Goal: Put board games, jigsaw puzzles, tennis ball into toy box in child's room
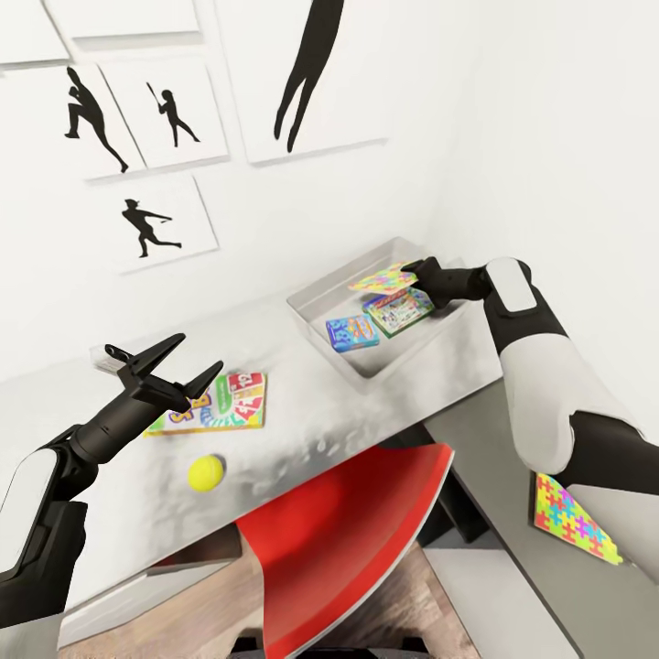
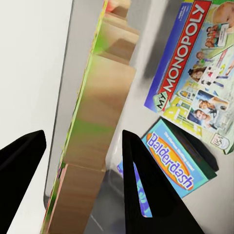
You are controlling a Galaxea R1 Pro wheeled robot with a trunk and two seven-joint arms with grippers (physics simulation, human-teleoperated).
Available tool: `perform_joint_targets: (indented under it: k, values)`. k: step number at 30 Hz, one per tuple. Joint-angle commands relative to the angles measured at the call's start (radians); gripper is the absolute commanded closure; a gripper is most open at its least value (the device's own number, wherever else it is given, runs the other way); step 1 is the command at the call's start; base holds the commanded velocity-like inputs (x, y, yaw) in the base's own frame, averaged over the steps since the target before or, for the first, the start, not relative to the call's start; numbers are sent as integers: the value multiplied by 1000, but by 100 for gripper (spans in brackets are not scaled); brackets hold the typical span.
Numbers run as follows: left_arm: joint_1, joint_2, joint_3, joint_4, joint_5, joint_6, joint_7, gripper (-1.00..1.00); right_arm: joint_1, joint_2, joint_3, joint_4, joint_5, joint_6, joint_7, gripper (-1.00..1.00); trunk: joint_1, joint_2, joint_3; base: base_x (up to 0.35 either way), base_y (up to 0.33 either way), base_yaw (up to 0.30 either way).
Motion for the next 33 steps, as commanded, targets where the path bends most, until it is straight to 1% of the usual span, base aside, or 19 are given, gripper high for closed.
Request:
perform_joint_targets:
  k: [1, 13, 33]
  values:
    - [-1, 0, 1, 0, -8, 3, -9, -100, -2, 1, -2, -1, -11, 2, -10, 100, 0, -2, -3, 0, 0, 0]
    - [-1, 0, 1, 0, -8, 3, -8, -100, -22, 2, -2, -1, -14, 2, -10, 100, 0, -2, -23, 0, 0, 0]
    - [0, 6, 1, 0, -8, 3, -8, -100, -26, 2, -1, -1, -13, 2, -10, 100, 0, -2, -55, 0, 0, 0]
